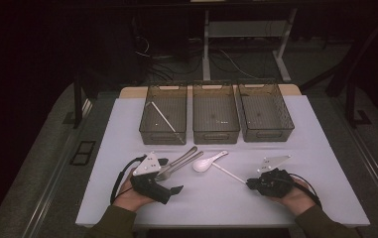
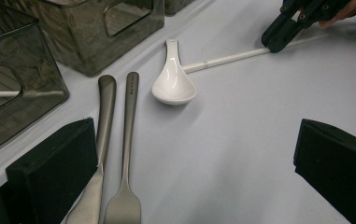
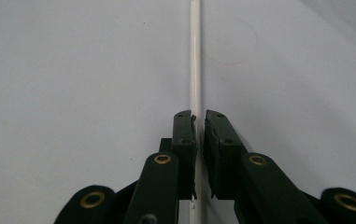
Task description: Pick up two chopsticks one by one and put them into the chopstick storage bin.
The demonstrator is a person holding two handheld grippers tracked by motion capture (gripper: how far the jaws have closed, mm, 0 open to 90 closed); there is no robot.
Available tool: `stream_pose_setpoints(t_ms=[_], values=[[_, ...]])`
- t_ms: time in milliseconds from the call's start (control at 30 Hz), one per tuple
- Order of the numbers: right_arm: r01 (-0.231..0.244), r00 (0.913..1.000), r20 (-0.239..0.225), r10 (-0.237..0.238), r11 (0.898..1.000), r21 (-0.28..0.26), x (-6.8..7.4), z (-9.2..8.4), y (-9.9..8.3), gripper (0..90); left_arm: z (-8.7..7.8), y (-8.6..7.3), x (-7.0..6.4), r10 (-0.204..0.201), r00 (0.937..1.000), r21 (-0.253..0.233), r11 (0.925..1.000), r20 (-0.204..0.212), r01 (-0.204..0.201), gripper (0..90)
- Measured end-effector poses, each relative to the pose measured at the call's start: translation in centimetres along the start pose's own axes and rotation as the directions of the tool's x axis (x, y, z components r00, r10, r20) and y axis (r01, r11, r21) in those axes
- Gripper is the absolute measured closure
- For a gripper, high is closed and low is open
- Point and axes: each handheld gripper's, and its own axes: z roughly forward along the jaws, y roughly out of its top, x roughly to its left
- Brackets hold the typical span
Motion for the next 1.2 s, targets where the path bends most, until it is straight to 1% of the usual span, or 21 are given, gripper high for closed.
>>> stream_pose_setpoints(t_ms=[100, 267, 400, 433, 533, 600, 700, 867, 967, 1000, 1033, 1200], values=[[-0.007, 0.9999, 0.008, 0.007, 1.000, -0.001, 0.1, 0.0, 0.0, 84.1, 0.0, 0.0, 0.0, 0.000, 1.0000, 0.001, 1.0000, 0.000, 0.000, 0.0], [-0.003, 0.9999, 0.012, 0.003, 1.000, -0.003, 0.1, 0.0, -0.1, 84.6, 0.0, 0.0, 0.0, 0.001, 1.0000, 0.003, 1.0000, 0.000, -0.001, 0.0], [-0.009, 0.9999, 0.005, 0.009, 1.000, -0.007, 0.0, 0.0, -0.1, 84.9, 0.0, 0.0, -0.1, -0.001, 1.0000, 0.000, 1.0000, 0.000, 0.001, 0.0], [-0.015, 0.9999, -0.003, 0.015, 1.000, -0.001, -0.1, -0.1, 0.0, 84.9, 0.0, 0.0, 0.0, 0.000, 1.0000, -0.001, 1.0000, 0.000, 0.000, 0.0], [-0.022, 0.9997, -0.007, 0.022, 1.000, 0.005, -0.1, -0.3, 0.0, 84.9, 0.0, 0.0, 0.0, 0.001, 1.0000, -0.004, 1.0000, 0.000, -0.001, 0.0], [-0.019, 0.9998, -0.009, 0.018, 1.000, -0.005, -0.3, -0.5, 0.0, 84.9, 0.0, 0.0, 0.0, 0.001, 1.0000, -0.004, 1.0000, 0.001, -0.001, 0.0], [-0.030, 0.9994, -0.015, 0.030, 0.999, -0.026, -0.4, -1.1, 0.1, 84.9, -0.1, 0.1, 0.0, 0.003, 1.0000, -0.002, 1.0000, 0.001, -0.003, 0.0], [-0.035, 0.9993, -0.014, 0.034, 0.999, -0.035, -0.5, -1.7, 0.2, 85.0, -0.1, 0.1, 0.0, 0.003, 1.0000, -0.002, 1.0000, 0.000, -0.003, 0.0], [-0.048, 0.9988, -0.010, 0.048, 0.998, -0.049, -0.6, -2.4, 0.1, 85.0, -0.1, 0.1, 0.0, 0.002, 1.0000, -0.004, 1.0000, 0.001, -0.002, 0.0], [-0.048, 0.9988, -0.010, 0.048, 0.998, -0.049, -0.6, -2.4, 0.1, 85.0, -0.1, 0.1, 0.0, 0.002, 1.0000, -0.004, 1.0000, 0.001, -0.002, 0.0], [-0.054, 0.9985, -0.012, 0.053, 0.997, -0.060, -0.7, -2.7, 0.1, 84.9, -0.1, 0.1, 0.0, 0.003, 1.0000, -0.003, 1.0000, 0.001, -0.003, 0.0], [-0.056, 0.9983, -0.022, 0.055, 0.996, -0.069, -0.9, -3.2, 0.1, 84.9, -0.1, 0.0, 0.0, 0.002, 1.0000, -0.008, 1.0000, 0.006, -0.002, 0.0]])
